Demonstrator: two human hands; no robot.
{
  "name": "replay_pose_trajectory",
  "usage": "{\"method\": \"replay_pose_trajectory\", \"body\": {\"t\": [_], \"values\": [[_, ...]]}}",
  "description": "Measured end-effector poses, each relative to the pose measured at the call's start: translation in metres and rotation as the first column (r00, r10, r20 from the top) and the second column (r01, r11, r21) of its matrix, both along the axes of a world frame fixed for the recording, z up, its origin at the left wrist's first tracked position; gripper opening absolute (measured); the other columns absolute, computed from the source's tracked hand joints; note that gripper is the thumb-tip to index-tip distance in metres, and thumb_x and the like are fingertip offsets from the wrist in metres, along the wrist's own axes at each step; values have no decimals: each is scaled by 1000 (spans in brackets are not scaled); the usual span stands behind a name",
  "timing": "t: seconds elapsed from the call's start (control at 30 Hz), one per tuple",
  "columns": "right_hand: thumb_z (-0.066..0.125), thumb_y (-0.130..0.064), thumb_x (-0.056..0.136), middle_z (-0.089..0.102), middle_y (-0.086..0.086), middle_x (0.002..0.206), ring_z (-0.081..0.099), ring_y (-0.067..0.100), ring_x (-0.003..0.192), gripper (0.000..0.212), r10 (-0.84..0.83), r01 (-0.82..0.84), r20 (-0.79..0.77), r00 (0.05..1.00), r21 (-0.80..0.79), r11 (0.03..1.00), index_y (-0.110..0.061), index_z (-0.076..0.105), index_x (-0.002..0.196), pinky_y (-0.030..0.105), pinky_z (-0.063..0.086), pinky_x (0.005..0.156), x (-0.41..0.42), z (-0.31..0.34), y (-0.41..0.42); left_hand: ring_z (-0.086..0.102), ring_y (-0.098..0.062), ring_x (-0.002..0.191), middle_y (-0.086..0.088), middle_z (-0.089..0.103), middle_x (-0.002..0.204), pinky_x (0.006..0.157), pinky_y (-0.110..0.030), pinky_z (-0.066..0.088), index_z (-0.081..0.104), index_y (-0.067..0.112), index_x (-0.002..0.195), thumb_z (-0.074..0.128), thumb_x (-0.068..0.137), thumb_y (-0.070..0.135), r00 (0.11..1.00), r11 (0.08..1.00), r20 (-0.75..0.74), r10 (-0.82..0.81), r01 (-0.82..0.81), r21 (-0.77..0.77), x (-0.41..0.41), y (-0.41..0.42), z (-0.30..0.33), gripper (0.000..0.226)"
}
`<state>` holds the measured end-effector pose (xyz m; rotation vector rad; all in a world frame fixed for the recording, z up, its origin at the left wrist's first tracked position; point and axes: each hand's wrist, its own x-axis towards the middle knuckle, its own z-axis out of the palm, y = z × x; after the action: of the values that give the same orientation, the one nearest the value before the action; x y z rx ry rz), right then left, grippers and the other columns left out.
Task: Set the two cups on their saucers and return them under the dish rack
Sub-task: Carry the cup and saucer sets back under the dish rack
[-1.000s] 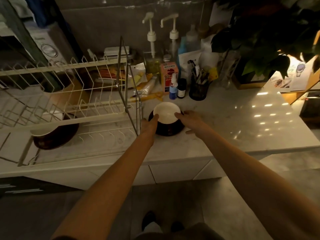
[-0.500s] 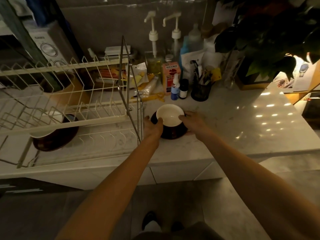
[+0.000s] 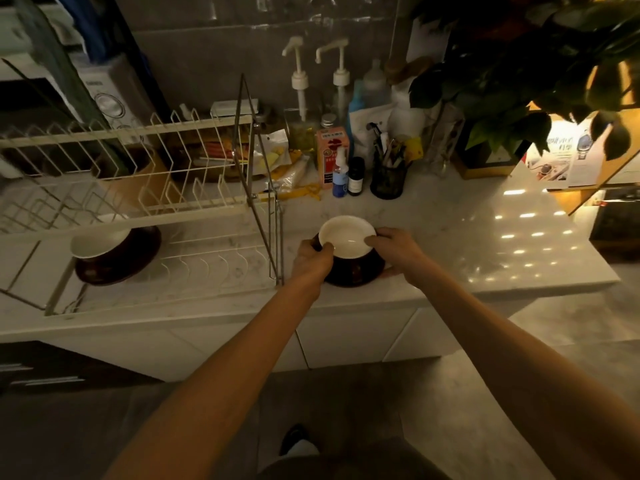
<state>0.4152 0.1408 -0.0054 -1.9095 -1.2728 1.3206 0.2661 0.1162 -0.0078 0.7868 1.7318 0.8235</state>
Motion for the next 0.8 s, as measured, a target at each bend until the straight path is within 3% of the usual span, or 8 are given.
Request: {"method": "replay_pose_trajectory", "body": {"t": [0.1,0.3,0.4,0.5,0.8], "values": [[56,-26,92,59,5,113,58,26,103,38,44,-44,27,999,17,999,-21,61,129,51,57,90,5,5,-17,49,-24,100,-12,52,133,88,-41,54,41,16,137,50,95,27,1000,1000,10,-2,2,-7,2,-19,3,44],[56,-25,90,61,4,117,61,27,106,38,102,-102,12,995,-9,995,-23,61,127,46,63,71,7,10,-55,49,-22,101,-10,52,132,85,-40,54,42,17,137,51,96,25,998,999,49,43,-44,12,1,-68,3,43],[57,-28,89,61,3,117,62,27,104,39,156,-156,10,988,-26,987,-23,61,127,42,64,66,1,8,-73,54,-29,112,-13,52,133,84,-41,55,43,18,137,52,96,25,996,998,69,59,-58,-18,-9,-92,2,42],[57,-29,91,62,4,114,63,26,101,37,221,-221,-16,975,-45,974,-22,60,127,39,64,63,-12,6,-89,54,-33,119,-14,51,136,80,-40,55,42,17,138,53,96,23,992,995,87,87,-82,-61,-25,-112,4,44],[61,-31,91,61,4,121,63,26,103,41,352,-357,-99,931,-38,933,-22,58,130,35,63,60,-79,11,-111,57,-31,109,-19,51,135,65,-34,55,43,15,136,54,95,20,984,985,61,170,-167,-53,-94,-158,19,43]]}}
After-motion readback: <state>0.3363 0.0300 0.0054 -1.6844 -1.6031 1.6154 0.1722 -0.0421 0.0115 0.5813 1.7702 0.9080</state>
